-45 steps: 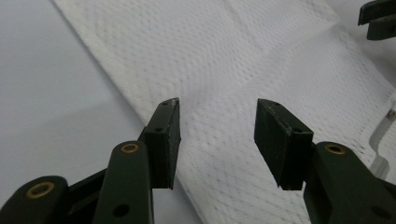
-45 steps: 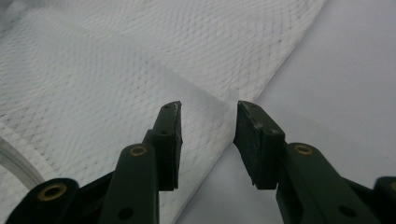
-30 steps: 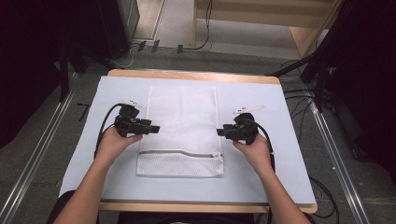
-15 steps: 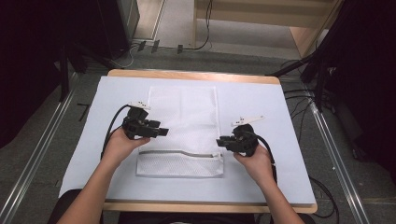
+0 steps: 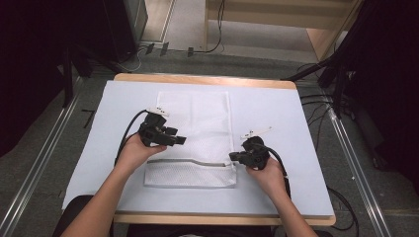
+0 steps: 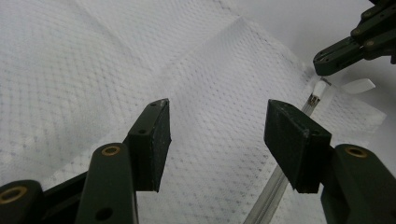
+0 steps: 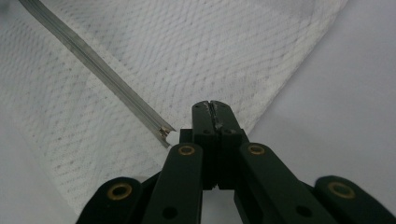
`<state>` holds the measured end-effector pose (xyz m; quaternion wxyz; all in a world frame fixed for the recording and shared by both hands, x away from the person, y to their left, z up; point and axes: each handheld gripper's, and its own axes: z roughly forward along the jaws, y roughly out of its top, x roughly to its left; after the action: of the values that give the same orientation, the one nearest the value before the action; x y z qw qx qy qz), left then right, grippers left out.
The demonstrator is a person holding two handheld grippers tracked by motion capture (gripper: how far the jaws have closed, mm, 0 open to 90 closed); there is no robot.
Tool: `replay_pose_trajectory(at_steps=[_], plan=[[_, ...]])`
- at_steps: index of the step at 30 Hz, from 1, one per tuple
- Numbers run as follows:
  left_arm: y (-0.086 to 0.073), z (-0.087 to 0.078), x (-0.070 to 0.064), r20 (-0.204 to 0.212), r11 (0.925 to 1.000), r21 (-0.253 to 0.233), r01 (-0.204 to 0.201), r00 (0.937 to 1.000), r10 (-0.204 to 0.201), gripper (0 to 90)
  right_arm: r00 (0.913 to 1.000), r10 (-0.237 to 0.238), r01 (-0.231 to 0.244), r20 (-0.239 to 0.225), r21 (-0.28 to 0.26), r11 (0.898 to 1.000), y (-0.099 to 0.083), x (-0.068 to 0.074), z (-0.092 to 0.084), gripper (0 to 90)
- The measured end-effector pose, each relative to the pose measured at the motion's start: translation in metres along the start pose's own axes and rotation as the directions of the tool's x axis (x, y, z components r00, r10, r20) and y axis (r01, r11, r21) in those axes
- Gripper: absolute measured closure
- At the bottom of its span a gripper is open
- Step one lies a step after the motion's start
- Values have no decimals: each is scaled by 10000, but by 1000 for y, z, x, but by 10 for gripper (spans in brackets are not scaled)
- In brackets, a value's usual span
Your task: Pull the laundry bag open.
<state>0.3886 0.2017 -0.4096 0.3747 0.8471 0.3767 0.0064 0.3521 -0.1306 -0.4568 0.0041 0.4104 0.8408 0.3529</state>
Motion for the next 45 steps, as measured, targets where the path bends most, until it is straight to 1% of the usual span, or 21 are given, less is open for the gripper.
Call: replay_pose_trajectory(at_steps=[1,2,6,8,14,20,23,27,28,30,33,37,41,43,44,45], plan=[[0,1,0,-3,10000,18,-14,10000,14,417,10000,-31,31,2,18,10000,-1,-1,1,900],[1,2,0,19,10000,46,-36,10000,36,417,10000,87,-87,-7,115,9999,-1,0,1,900],[2,5,-1,-11,9999,101,-50,10000,50,416,9999,137,-134,-91,301,9995,-4,1,6,900],[2,6,-1,49,9999,96,-68,10000,67,416,9998,118,-113,-170,320,9994,-4,3,7,900],[3,4,-1,25,9999,75,-114,9999,114,416,9993,62,-45,-356,478,9988,-6,7,5,900],[3,3,-2,49,9999,36,-117,9999,117,419,9988,-34,58,-497,478,9988,-5,11,5,900],[4,3,-3,61,9999,42,-132,9999,131,421,9984,-268,286,-499,353,9990,-4,15,5,900],[5,4,-6,117,9998,60,-197,9997,196,423,9978,-428,439,-516,207,9988,-2,16,5,900],[5,4,-7,161,9996,61,-259,9995,258,423,9976,-406,416,-557,165,9990,-2,17,5,900],[6,5,-8,210,9997,38,-250,9995,249,424,9973,-369,378,-629,135,9992,-1,18,6,900],[6,5,-9,221,9995,59,-298,9993,297,425,9960,-566,574,-697,89,9983,0,21,9,900],[6,4,-9,220,9996,22,-291,9993,290,426,9948,-711,715,-733,26,9974,1,23,9,900],[6,5,-11,248,9995,60,-314,9992,313,428,9948,-817,810,-613,-128,9966,1,20,4,900],[6,6,-13,329,9993,66,-370,9988,368,429,9954,-819,812,-495,-158,9966,-1,17,2,900],[7,7,-14,301,9992,88,-377,9988,374,429,9958,-785,779,-478,-140,9969,-2,15,1,900],[7,8,-16,346,9989,120,-454,9984,450,430,9963,-749,744,-428,-126,9971,-3,13,1,900]])
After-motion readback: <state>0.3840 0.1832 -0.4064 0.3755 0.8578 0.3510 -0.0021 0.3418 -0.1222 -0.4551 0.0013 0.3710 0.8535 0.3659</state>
